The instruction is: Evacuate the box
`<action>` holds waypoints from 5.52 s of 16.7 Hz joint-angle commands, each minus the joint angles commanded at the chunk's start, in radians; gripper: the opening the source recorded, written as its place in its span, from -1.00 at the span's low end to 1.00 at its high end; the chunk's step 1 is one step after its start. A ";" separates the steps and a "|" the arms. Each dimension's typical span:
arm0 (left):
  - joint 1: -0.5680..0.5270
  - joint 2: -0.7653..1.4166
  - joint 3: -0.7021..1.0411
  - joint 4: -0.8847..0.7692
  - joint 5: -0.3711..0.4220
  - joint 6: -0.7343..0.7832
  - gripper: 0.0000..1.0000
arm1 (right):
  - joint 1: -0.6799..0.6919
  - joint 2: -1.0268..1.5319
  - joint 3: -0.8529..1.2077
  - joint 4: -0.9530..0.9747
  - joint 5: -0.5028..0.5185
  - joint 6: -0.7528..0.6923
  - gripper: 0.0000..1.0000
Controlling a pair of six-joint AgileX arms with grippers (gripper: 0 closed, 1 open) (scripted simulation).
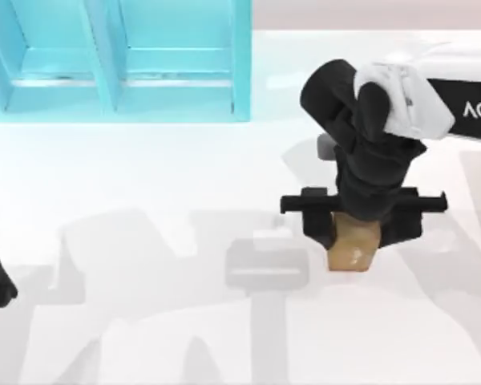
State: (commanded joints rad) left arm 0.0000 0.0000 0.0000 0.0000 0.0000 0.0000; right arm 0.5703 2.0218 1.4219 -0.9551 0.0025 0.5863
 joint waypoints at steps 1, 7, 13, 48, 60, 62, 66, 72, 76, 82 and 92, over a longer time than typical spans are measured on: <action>0.000 0.000 0.000 0.000 0.000 0.000 1.00 | 0.001 0.011 -0.016 0.019 0.000 0.000 -1.00; 0.000 0.000 0.000 0.000 0.000 0.000 1.00 | 0.002 0.017 -0.023 0.027 0.000 0.001 -0.70; 0.000 0.000 0.000 0.000 0.000 0.000 1.00 | 0.002 0.017 -0.023 0.027 0.000 0.001 0.21; 0.000 0.000 0.000 0.000 0.000 0.000 1.00 | -0.220 -0.011 0.283 -0.329 -0.001 -0.222 1.00; 0.000 0.000 0.000 0.000 0.000 0.000 1.00 | -1.033 0.034 0.485 -0.472 -0.003 -1.021 1.00; 0.000 0.000 0.000 0.000 0.000 0.000 1.00 | -1.050 0.032 0.489 -0.474 -0.003 -1.039 1.00; 0.000 0.000 0.000 0.000 0.000 0.000 1.00 | -1.045 0.032 0.484 -0.470 -0.002 -1.035 1.00; 0.000 0.000 0.000 0.000 0.000 0.000 1.00 | -0.953 0.001 0.308 -0.327 -0.003 -0.942 1.00; 0.000 0.000 0.000 0.000 0.000 0.000 1.00 | -0.984 0.029 0.201 -0.192 -0.003 -0.973 1.00; 0.000 0.000 0.000 0.000 0.000 0.000 1.00 | -1.047 0.070 0.147 -0.094 -0.002 -1.034 1.00; 0.000 0.000 0.000 0.000 0.000 0.000 1.00 | -1.047 0.070 0.147 -0.094 -0.002 -1.034 -0.21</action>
State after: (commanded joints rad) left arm 0.0000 0.0000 0.0000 0.0000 0.0000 0.0000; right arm -0.4763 2.0920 1.5689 -1.0496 0.0002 -0.4481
